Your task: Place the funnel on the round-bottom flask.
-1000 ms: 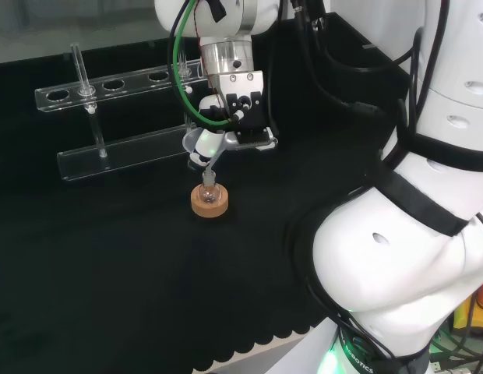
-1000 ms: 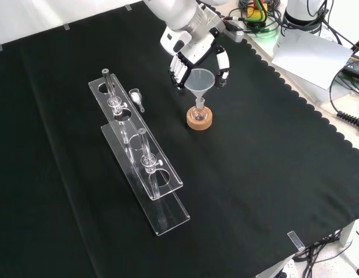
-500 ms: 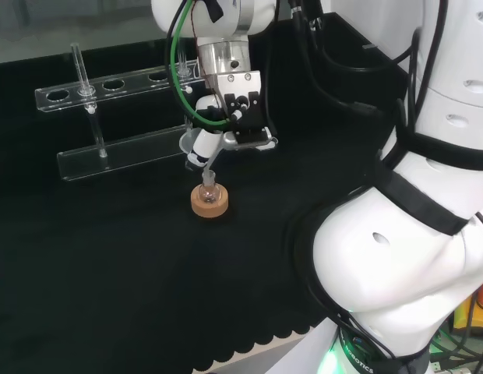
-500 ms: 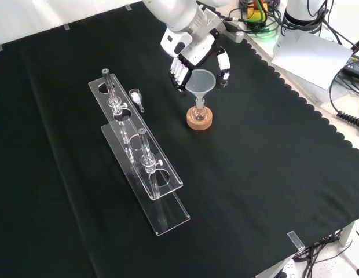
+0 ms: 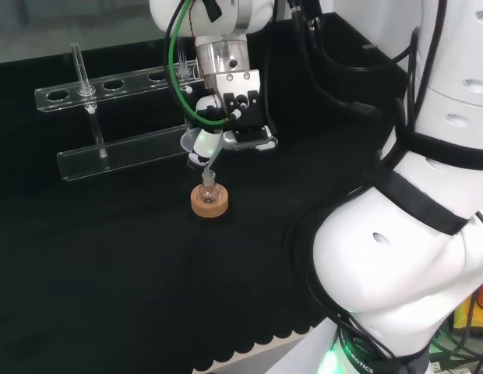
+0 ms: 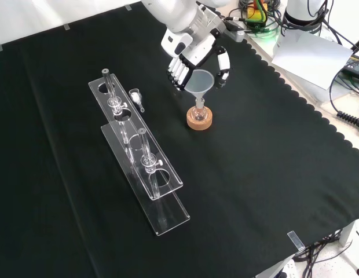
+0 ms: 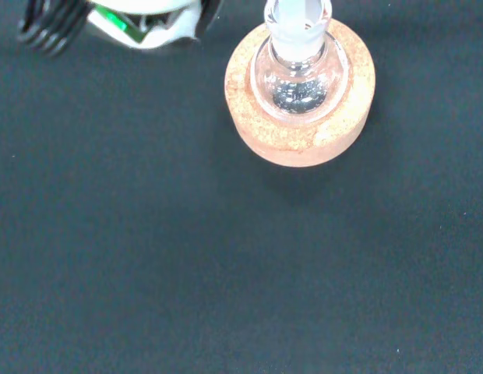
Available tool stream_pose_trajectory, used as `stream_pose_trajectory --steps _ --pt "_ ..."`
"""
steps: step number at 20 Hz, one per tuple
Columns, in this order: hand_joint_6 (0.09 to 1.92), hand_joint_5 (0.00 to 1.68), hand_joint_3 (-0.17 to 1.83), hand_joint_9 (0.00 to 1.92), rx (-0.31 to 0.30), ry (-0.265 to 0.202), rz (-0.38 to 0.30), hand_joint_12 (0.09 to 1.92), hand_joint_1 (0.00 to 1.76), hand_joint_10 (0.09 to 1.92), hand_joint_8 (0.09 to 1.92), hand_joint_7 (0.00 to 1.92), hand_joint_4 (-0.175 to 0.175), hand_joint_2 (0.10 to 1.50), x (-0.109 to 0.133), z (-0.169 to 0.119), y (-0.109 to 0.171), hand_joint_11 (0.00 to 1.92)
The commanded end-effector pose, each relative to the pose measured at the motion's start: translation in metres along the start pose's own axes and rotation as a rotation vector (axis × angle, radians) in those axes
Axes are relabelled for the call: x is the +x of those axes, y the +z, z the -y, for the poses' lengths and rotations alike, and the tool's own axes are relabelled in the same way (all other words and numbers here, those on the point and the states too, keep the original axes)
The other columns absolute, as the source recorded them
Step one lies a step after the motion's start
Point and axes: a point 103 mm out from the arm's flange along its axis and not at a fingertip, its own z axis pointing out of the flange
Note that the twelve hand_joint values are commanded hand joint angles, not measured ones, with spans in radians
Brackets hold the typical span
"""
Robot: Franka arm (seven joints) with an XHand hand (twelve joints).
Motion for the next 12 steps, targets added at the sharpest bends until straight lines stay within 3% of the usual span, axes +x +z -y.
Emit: stream_pose_trajectory --steps 1,12 --pt "0.10 0.30 0.69 0.22 -0.025 -0.005 0.008 1.38 0.86 0.78 0.53 0.00 -0.080 0.62 -0.0019 0.0018 -0.0017 0.16" --pt "0.09 0.30 0.68 0.21 -0.025 -0.015 0.024 1.38 0.86 0.77 0.53 0.00 -0.080 0.62 -0.0020 -0.0006 -0.0002 0.15"
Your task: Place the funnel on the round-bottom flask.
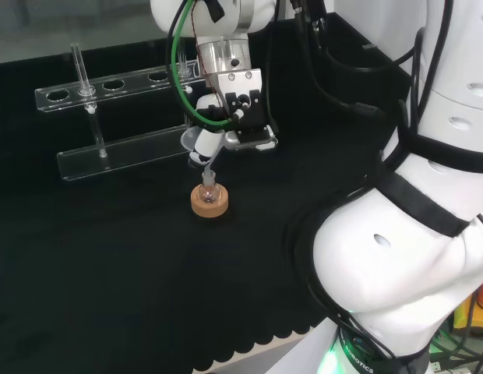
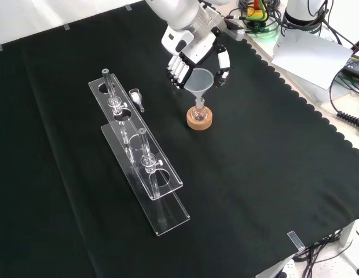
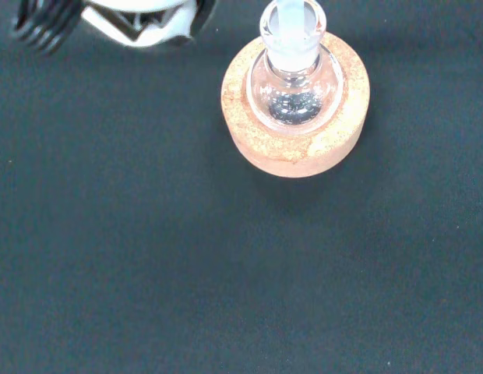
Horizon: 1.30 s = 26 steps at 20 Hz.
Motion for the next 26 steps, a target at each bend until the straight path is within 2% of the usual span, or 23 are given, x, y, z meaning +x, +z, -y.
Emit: stream_pose_trajectory --steps 1,10,15,20,26 --pt "0.09 0.30 0.68 0.21 -0.006 -0.001 0.010 1.38 0.86 0.77 0.53 0.00 -0.080 0.62 -0.0001 -0.0013 0.0004 0.15" --pt "0.09 0.26 0.66 0.17 0.002 0.001 0.012 1.38 0.85 0.77 0.50 0.00 -0.084 0.62 -0.0030 -0.0022 -0.0003 0.13" --pt "0.09 0.18 0.63 0.11 0.025 -0.002 0.012 1.40 0.83 0.78 0.34 0.00 -0.090 0.61 -0.0048 -0.0026 0.0013 0.07" --pt "0.09 0.11 0.59 0.03 0.029 -0.002 0.021 1.41 0.81 0.80 0.10 0.00 -0.089 0.60 -0.0032 -0.0010 0.0029 0.01" --pt "0.09 0.07 0.54 0.00 0.012 -0.005 0.029 1.36 0.80 0.72 0.09 0.00 -0.086 0.59 -0.0014 0.0060 -0.0002 0.00"
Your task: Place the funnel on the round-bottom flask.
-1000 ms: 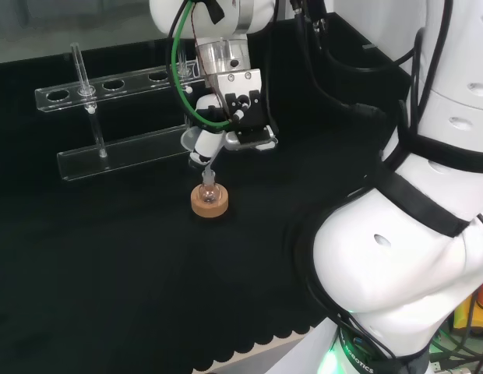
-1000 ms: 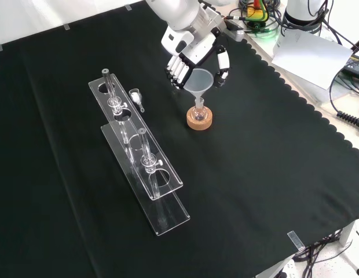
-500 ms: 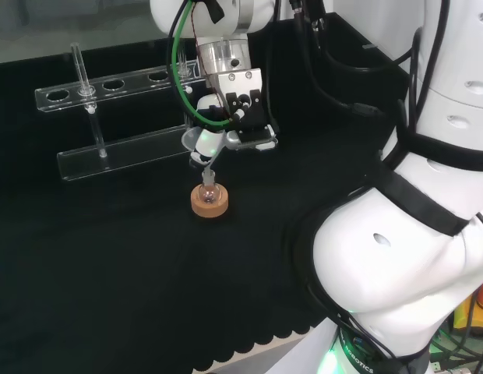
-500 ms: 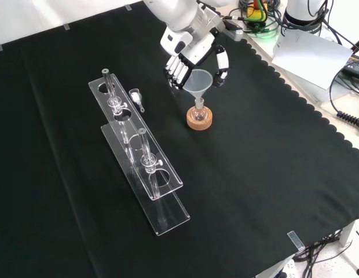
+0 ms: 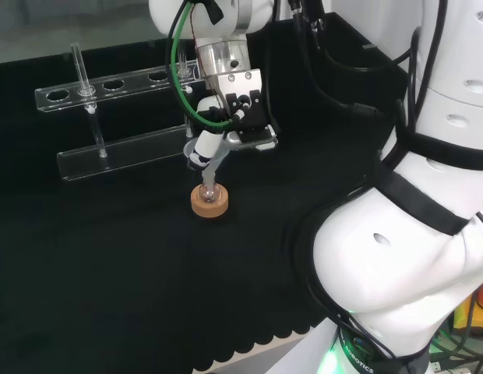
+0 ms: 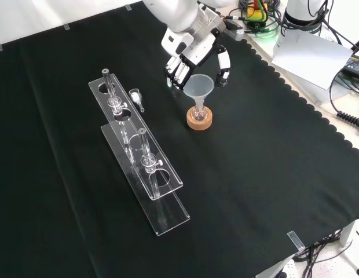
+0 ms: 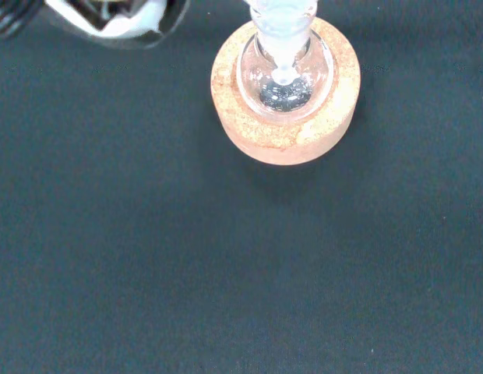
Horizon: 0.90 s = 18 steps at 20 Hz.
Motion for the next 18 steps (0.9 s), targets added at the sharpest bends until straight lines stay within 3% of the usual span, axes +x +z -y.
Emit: stream_pose_trajectory --steps 1,7,18 --pt "0.09 0.07 0.54 0.00 -0.017 -0.003 0.006 1.35 0.79 0.71 0.09 0.00 -0.085 0.59 0.001 0.007 -0.002 0.00" --pt "0.09 0.06 0.47 0.00 -0.095 -0.011 0.015 1.28 0.76 0.62 0.09 0.00 -0.085 0.60 -0.001 0.023 -0.014 0.00" --pt "0.09 0.12 0.43 0.05 -0.243 -0.001 0.010 1.39 0.74 0.80 0.09 0.07 -0.091 0.63 -0.034 0.054 -0.041 0.00"
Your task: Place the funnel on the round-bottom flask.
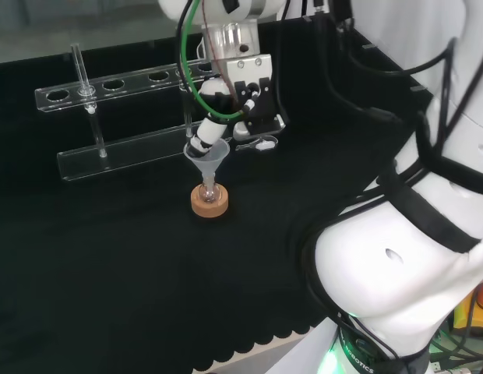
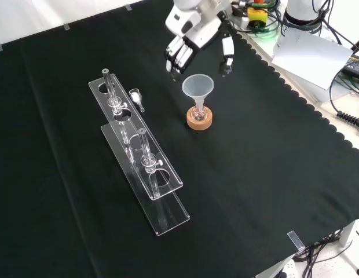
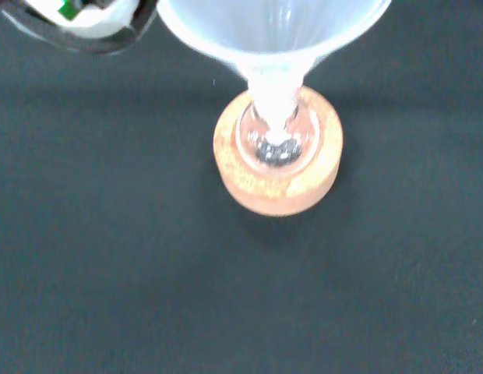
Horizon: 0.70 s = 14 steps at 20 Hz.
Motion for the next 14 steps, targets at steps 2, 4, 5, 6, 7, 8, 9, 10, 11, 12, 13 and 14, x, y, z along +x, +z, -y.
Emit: stream_pose_trajectory --steps 2,4,5,6,7,8,9,10,11,12,13,14 --pt "0.09 0.14 0.43 0.07 -0.122 0.026 0.010 1.41 0.74 0.81 0.09 0.09 -0.092 0.64 -0.037 0.025 -0.024 0.00" --pt "0.09 0.15 0.43 0.10 -0.122 0.031 0.018 1.41 0.75 0.80 0.09 0.11 -0.092 0.64 -0.045 0.027 -0.027 0.02" --pt "0.09 0.16 0.43 0.11 -0.120 0.033 0.019 1.41 0.75 0.80 0.16 0.10 -0.092 0.64 -0.048 0.028 -0.028 0.02" --pt "0.09 0.16 0.44 0.12 -0.120 0.035 0.016 1.41 0.76 0.78 0.26 0.08 -0.092 0.64 -0.053 0.028 -0.029 0.03" --pt "0.09 0.17 0.44 0.14 -0.117 0.037 0.014 1.41 0.76 0.78 0.36 0.04 -0.093 0.64 -0.058 0.028 -0.029 0.04" --pt "0.09 0.17 0.45 0.16 -0.116 0.038 0.015 1.41 0.77 0.77 0.43 0.02 -0.093 0.64 -0.062 0.028 -0.030 0.06" --pt "0.09 0.18 0.45 0.18 -0.116 0.040 0.016 1.41 0.78 0.77 0.47 0.01 -0.092 0.64 -0.066 0.028 -0.032 0.08" --pt "0.09 0.18 0.46 0.19 -0.114 0.042 0.014 1.40 0.79 0.77 0.49 0.00 -0.092 0.63 -0.071 0.028 -0.033 0.09" --pt "0.09 0.19 0.46 0.20 -0.114 0.045 0.013 1.40 0.79 0.76 0.50 0.00 -0.091 0.63 -0.076 0.027 -0.034 0.11" --pt "0.09 0.19 0.47 0.21 -0.111 0.048 0.013 1.40 0.80 0.76 0.51 0.00 -0.091 0.63 -0.081 0.026 -0.034 0.11" --pt "0.09 0.20 0.47 0.22 -0.110 0.050 0.011 1.40 0.80 0.76 0.52 0.00 -0.091 0.63 -0.086 0.024 -0.034 0.12" --pt "0.09 0.20 0.48 0.22 -0.110 0.053 0.011 1.39 0.80 0.75 0.53 0.00 -0.091 0.63 -0.091 0.022 -0.034 0.13"
